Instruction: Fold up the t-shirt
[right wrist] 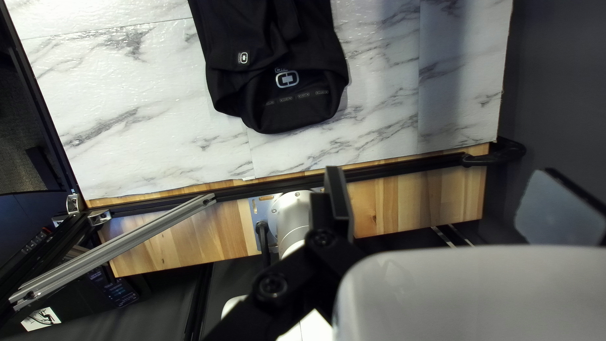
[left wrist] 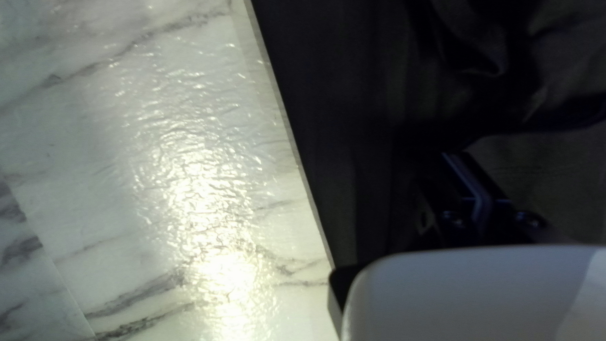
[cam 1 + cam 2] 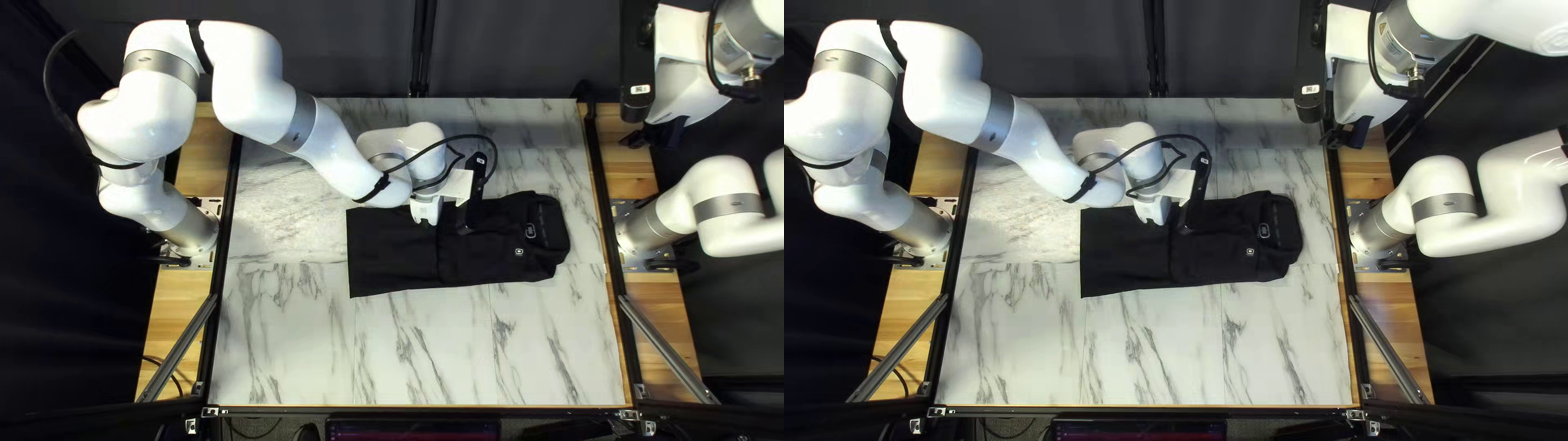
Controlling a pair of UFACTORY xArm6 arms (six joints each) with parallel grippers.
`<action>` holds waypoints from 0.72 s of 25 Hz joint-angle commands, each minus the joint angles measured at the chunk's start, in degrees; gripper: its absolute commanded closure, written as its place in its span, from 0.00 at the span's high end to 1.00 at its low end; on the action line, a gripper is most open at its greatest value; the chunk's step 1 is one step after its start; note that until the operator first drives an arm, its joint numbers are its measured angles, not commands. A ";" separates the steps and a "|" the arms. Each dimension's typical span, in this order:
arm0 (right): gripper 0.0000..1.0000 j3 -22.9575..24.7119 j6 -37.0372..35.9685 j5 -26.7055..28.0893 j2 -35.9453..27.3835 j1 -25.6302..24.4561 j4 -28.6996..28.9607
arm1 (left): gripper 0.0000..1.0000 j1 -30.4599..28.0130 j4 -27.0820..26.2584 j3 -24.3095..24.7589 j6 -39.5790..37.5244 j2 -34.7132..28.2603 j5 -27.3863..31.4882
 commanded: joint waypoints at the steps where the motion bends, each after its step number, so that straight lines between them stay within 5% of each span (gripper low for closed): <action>1: 1.00 0.00 0.00 0.00 0.00 0.00 0.00 | 1.00 -0.70 1.25 1.03 -2.23 -1.96 0.62; 11: 1.00 0.00 0.00 0.00 0.00 0.00 0.00 | 1.00 -2.80 9.52 11.12 -13.52 -18.43 4.91; 16: 1.00 0.00 0.00 0.00 0.00 0.00 0.00 | 1.00 -4.17 15.15 17.95 -24.07 -35.53 15.61; 18: 1.00 0.00 0.00 0.00 0.00 0.00 0.00 | 1.00 -5.08 17.45 20.39 -28.98 -45.75 24.40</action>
